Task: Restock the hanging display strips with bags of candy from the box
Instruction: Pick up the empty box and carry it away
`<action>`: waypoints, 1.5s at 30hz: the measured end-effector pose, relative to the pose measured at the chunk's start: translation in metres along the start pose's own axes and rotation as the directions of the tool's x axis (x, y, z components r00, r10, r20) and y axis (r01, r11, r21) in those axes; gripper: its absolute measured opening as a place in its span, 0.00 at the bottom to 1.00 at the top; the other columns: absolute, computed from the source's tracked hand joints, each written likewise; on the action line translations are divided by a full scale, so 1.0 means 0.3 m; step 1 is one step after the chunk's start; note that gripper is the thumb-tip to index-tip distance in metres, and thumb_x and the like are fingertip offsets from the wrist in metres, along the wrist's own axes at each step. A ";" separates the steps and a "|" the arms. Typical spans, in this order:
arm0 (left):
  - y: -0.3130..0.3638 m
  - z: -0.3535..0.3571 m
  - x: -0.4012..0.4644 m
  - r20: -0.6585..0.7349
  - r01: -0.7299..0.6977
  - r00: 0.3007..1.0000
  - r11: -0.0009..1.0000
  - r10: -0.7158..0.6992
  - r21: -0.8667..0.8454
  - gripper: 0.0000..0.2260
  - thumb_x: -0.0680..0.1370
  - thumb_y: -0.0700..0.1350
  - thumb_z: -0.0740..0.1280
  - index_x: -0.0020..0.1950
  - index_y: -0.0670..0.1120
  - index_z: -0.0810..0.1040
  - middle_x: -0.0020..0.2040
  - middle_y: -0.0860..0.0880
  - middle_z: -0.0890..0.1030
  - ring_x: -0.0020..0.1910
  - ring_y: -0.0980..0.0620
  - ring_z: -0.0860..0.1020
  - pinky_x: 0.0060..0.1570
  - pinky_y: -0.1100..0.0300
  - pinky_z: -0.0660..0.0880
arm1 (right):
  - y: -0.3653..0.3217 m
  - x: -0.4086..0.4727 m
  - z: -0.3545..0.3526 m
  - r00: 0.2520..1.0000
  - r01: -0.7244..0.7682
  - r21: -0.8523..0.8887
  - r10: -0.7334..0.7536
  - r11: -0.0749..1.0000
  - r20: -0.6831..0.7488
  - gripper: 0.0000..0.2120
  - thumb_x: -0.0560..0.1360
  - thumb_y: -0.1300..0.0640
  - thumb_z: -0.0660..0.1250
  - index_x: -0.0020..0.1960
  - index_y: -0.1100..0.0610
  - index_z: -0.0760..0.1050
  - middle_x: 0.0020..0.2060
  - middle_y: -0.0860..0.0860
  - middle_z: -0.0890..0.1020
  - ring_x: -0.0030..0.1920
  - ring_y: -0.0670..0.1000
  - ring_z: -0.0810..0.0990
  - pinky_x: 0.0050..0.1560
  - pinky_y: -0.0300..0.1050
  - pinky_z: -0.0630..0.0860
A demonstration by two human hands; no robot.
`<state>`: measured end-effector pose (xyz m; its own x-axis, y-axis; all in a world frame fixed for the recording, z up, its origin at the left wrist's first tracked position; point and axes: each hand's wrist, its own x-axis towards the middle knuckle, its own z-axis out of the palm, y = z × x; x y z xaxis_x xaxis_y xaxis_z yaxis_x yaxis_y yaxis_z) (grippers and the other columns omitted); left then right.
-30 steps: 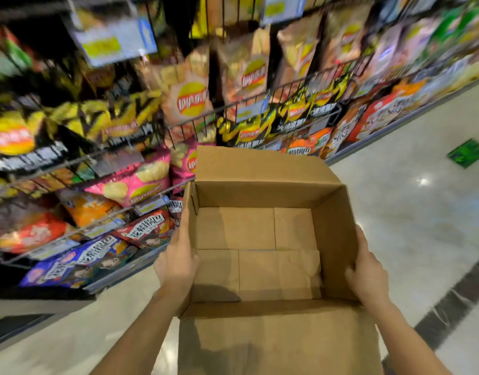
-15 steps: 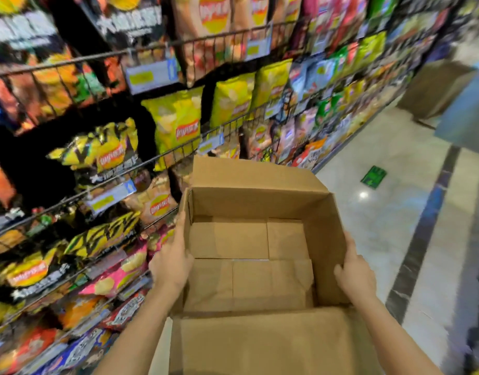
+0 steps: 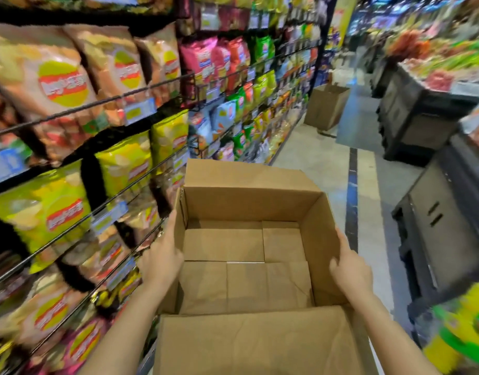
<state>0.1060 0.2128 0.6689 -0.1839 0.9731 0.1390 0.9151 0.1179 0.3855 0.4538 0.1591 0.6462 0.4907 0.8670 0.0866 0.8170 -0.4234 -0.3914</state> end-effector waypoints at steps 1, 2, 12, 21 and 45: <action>0.050 0.017 0.042 0.005 -0.015 1.000 1.000 0.015 0.004 0.39 0.75 0.40 0.60 0.76 0.60 0.40 0.51 0.41 0.80 0.47 0.39 0.79 0.43 0.51 0.75 | 0.018 0.043 -0.018 1.000 -0.008 0.014 0.008 1.000 -0.012 0.37 0.75 0.62 0.59 0.75 0.43 0.43 0.34 0.54 0.76 0.32 0.53 0.76 0.35 0.51 0.78; 0.104 0.036 0.086 0.007 -0.038 0.999 0.999 0.038 0.001 0.38 0.75 0.40 0.60 0.76 0.60 0.40 0.52 0.41 0.80 0.47 0.39 0.79 0.43 0.52 0.75 | 0.036 0.091 -0.037 1.000 -0.017 0.031 0.017 0.999 -0.022 0.37 0.75 0.62 0.58 0.75 0.42 0.43 0.34 0.54 0.77 0.32 0.53 0.76 0.35 0.51 0.78; 0.677 0.226 0.479 0.025 -0.198 0.979 0.976 0.200 -0.087 0.39 0.74 0.39 0.60 0.75 0.62 0.42 0.51 0.39 0.80 0.48 0.39 0.79 0.43 0.51 0.73 | 0.219 0.557 -0.277 0.987 -0.111 -0.015 0.108 0.994 -0.120 0.36 0.74 0.64 0.59 0.76 0.47 0.47 0.29 0.52 0.75 0.27 0.51 0.72 0.26 0.43 0.63; 1.007 0.382 0.733 0.052 -0.318 0.943 0.938 0.328 -0.138 0.39 0.73 0.38 0.61 0.76 0.61 0.43 0.51 0.39 0.80 0.47 0.39 0.79 0.40 0.54 0.71 | 0.353 0.847 -0.324 0.962 -0.195 -0.015 0.188 0.981 -0.197 0.36 0.73 0.63 0.59 0.76 0.46 0.48 0.38 0.56 0.78 0.37 0.58 0.74 0.39 0.48 0.66; 1.864 0.777 1.664 0.160 -0.456 0.864 0.876 0.478 -0.157 0.39 0.75 0.39 0.60 0.75 0.60 0.39 0.36 0.45 0.74 0.34 0.45 0.74 0.30 0.58 0.67 | 0.474 1.974 -0.327 0.903 -0.327 0.017 0.318 0.945 -0.290 0.35 0.75 0.61 0.58 0.76 0.44 0.46 0.34 0.53 0.78 0.33 0.53 0.74 0.35 0.46 0.70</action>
<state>0.6096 0.8107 0.7413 0.3358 0.9286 0.1582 0.8294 -0.3711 0.4177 0.8903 0.5866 0.7317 0.7905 0.5718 0.2194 0.6062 -0.6793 -0.4136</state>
